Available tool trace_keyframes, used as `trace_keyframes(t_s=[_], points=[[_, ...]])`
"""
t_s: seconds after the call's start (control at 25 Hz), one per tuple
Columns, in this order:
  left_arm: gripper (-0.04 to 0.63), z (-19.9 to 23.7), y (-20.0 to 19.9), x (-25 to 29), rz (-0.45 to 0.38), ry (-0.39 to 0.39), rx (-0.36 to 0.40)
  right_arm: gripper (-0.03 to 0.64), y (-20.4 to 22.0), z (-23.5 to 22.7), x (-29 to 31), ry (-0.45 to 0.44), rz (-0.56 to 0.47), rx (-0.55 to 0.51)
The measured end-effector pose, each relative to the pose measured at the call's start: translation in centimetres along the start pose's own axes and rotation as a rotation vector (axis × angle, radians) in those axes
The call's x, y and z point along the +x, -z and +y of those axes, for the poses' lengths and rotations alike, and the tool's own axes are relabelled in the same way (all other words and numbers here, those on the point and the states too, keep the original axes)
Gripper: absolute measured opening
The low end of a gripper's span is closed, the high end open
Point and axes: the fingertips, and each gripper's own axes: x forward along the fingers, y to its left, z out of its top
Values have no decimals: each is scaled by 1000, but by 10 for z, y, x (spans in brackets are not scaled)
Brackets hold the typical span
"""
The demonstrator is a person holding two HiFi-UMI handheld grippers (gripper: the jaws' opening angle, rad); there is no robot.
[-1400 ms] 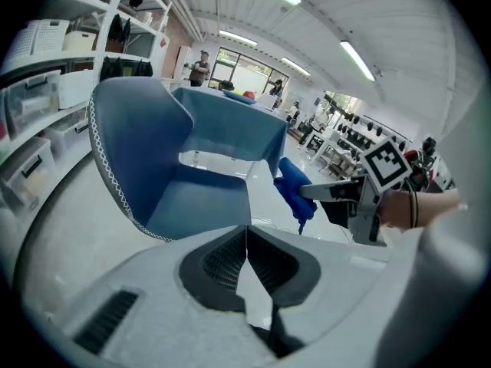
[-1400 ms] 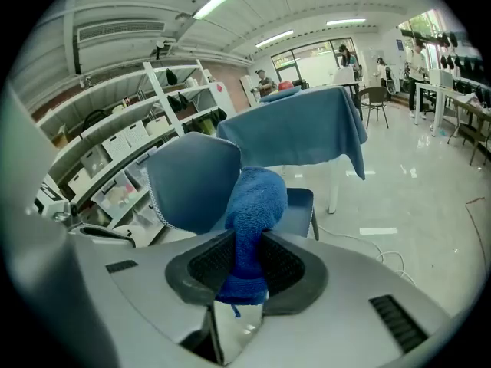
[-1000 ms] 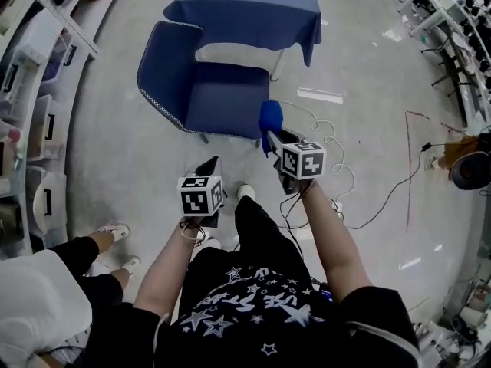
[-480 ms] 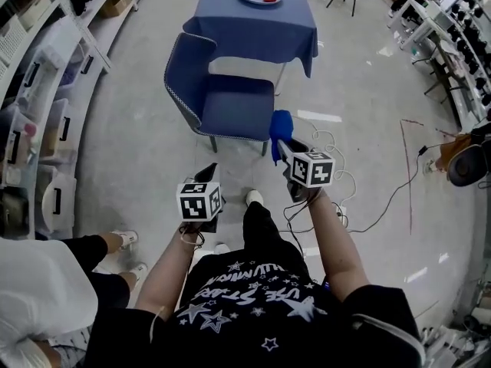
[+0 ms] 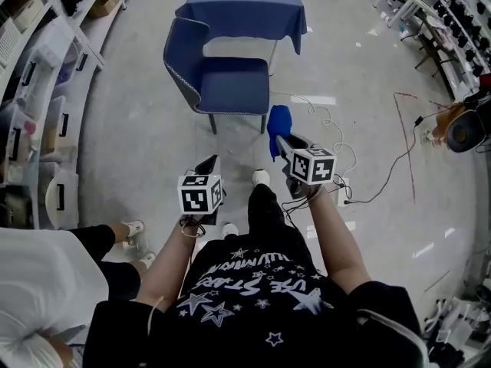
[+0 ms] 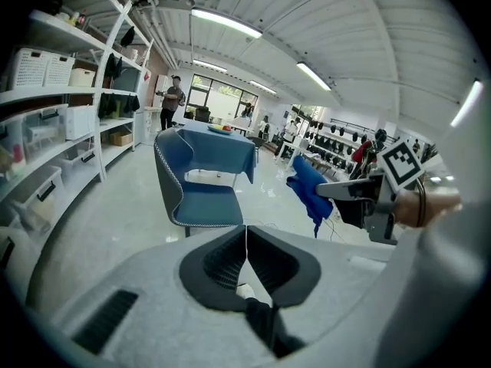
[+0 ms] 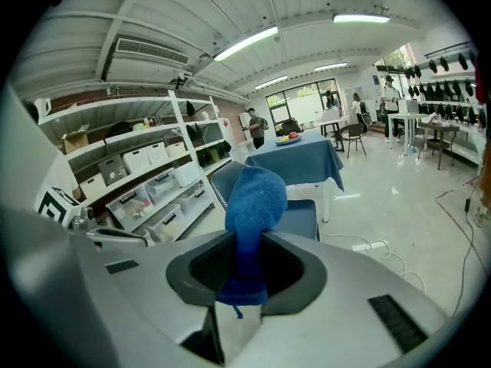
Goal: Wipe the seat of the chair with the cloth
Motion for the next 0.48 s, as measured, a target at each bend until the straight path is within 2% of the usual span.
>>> trace_keyframes(t_s=[0.2,0.48], points=[[21,-1,18,-19,16,11,67,94,32,15,-23,22,8,35],[21,-6,48,-33,36,12,38,92,69,22,-47,35,21,62]])
